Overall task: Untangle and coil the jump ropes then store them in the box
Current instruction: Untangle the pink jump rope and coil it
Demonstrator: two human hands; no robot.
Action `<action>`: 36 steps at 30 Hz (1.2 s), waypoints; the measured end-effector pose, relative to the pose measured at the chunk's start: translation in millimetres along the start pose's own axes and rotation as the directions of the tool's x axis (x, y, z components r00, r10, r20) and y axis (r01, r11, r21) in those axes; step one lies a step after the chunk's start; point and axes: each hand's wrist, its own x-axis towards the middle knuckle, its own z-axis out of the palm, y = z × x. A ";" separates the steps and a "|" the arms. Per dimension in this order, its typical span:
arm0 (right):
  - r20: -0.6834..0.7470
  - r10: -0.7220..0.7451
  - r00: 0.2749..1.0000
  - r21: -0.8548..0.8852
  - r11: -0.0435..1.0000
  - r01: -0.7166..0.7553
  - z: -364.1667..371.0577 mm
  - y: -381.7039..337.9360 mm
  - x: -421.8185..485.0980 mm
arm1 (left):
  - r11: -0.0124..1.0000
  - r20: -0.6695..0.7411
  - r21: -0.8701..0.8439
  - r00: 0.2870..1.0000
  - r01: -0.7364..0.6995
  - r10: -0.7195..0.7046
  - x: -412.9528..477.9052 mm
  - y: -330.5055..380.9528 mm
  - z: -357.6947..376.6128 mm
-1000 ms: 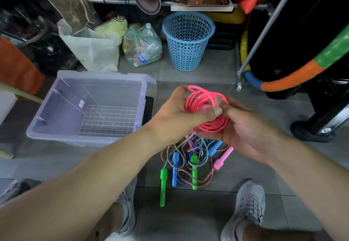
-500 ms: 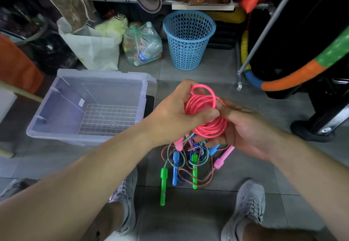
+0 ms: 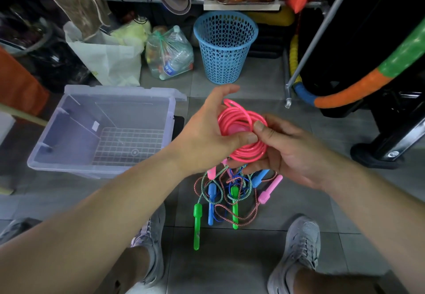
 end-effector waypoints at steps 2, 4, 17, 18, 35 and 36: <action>-0.010 -0.008 1.000 -0.027 1.000 0.007 0.3 1.2 0.4 | 0.995 -0.021 0.101 1.000 0.001 0.001 -0.5 -0.1 0.2; -0.044 -0.021 0.999 -0.064 0.998 0.018 0.1 0.5 0.0 | 0.962 -0.065 0.274 0.998 -0.001 0.020 -2.2 0.1 -0.2; -0.372 -0.374 0.850 -0.539 0.832 0.130 -29.6 -5.1 0.9 | 0.914 0.173 0.263 0.916 0.310 -0.361 -0.1 -14.2 -9.2; -0.387 -0.401 0.830 -0.507 0.845 0.171 -27.4 -7.8 0.2 | 0.902 0.162 0.269 0.907 0.337 -0.388 0.7 -14.0 -10.5; -0.309 -0.374 0.874 -0.332 0.904 0.269 -23.1 -5.5 2.3 | 0.962 0.409 -0.018 0.880 0.271 -0.240 -7.6 -17.1 14.7; -0.310 -0.373 0.875 -0.346 0.901 0.261 -22.9 -5.4 2.0 | 0.951 0.394 -0.072 0.884 0.301 -0.250 -6.9 -14.6 15.7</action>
